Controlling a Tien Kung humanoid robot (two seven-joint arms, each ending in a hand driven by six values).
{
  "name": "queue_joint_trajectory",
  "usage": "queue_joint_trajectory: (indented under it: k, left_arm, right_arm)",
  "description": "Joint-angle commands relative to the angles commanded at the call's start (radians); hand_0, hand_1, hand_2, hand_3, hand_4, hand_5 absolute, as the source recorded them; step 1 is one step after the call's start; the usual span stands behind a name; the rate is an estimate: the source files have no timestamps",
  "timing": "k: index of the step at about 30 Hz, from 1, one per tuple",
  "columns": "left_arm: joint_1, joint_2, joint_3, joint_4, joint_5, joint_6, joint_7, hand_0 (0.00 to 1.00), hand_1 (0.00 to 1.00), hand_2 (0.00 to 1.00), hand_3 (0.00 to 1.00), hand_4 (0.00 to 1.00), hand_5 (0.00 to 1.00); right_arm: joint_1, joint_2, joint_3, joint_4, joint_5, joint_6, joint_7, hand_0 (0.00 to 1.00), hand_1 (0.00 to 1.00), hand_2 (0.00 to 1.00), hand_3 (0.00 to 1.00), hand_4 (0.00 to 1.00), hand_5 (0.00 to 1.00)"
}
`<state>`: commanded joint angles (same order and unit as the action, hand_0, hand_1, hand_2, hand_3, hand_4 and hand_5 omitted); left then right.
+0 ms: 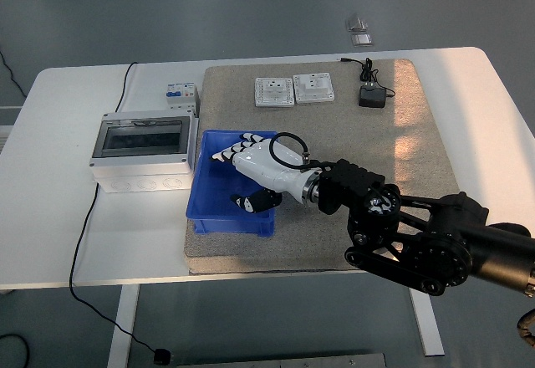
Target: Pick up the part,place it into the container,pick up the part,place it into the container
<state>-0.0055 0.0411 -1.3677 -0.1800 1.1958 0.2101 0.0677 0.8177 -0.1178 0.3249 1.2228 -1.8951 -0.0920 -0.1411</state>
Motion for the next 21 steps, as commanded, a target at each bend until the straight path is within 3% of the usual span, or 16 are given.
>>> queue_joint_trajectory:
  k: [3, 7, 9, 10, 15, 16, 21]
  left_arm:
    - [0.0, 0.001, -0.002, 0.0, 0.003, 0.0, 0.0, 0.707, 0.678, 0.621, 0.736, 0.84, 0.998]
    - [0.003, 0.0, 0.0, 0.0, -0.004, 0.003, -0.002, 0.707, 0.678, 0.619, 0.735, 0.84, 0.998]
    - [0.003, 0.0, -0.003, 0.0, 0.001, 0.003, -0.003, 0.707, 0.678, 0.619, 0.735, 0.84, 0.998]
    - [0.003, 0.0, -0.004, 0.0, 0.003, 0.003, -0.003, 0.707, 0.678, 0.616, 0.735, 0.84, 0.998]
    - [0.003, 0.0, -0.006, 0.0, 0.007, 0.003, -0.003, 0.707, 0.678, 0.616, 0.735, 0.84, 0.998]
    - [0.003, 0.0, -0.006, 0.0, 0.007, 0.003, -0.003, 0.707, 0.678, 0.615, 0.733, 0.84, 0.998]
    - [0.002, 0.0, -0.006, 0.0, 0.006, 0.003, -0.003, 0.707, 0.678, 0.615, 0.733, 0.84, 0.998]
  right_arm:
    - [-0.03, -0.012, 0.042, 0.0, 0.055, -0.06, 0.027, 0.998, 0.945, 0.904, 0.904, 0.609, 0.257]
    - [-0.075, -0.031, 0.129, 0.007, 0.079, -0.146, -0.027, 0.998, 0.95, 0.91, 0.906, 0.616, 0.246]
    - [-0.084, -0.041, 0.174, 0.005, 0.069, -0.122, -0.073, 0.998, 0.95, 0.91, 0.906, 0.616, 0.246]
    - [-0.086, -0.045, 0.191, 0.002, 0.068, -0.106, -0.094, 0.969, 0.886, 0.909, 0.908, 0.625, 0.231]
    - [-0.097, -0.046, 0.218, -0.021, 0.076, -0.016, -0.197, 0.969, 0.886, 0.909, 0.908, 0.625, 0.231]
    - [-0.098, -0.045, 0.216, -0.025, 0.078, 0.0, -0.212, 0.964, 0.9, 0.998, 0.998, 0.784, 0.221]
    - [-0.1, -0.042, 0.198, -0.037, 0.101, 0.086, -0.275, 0.964, 0.9, 0.998, 0.998, 0.784, 0.221]
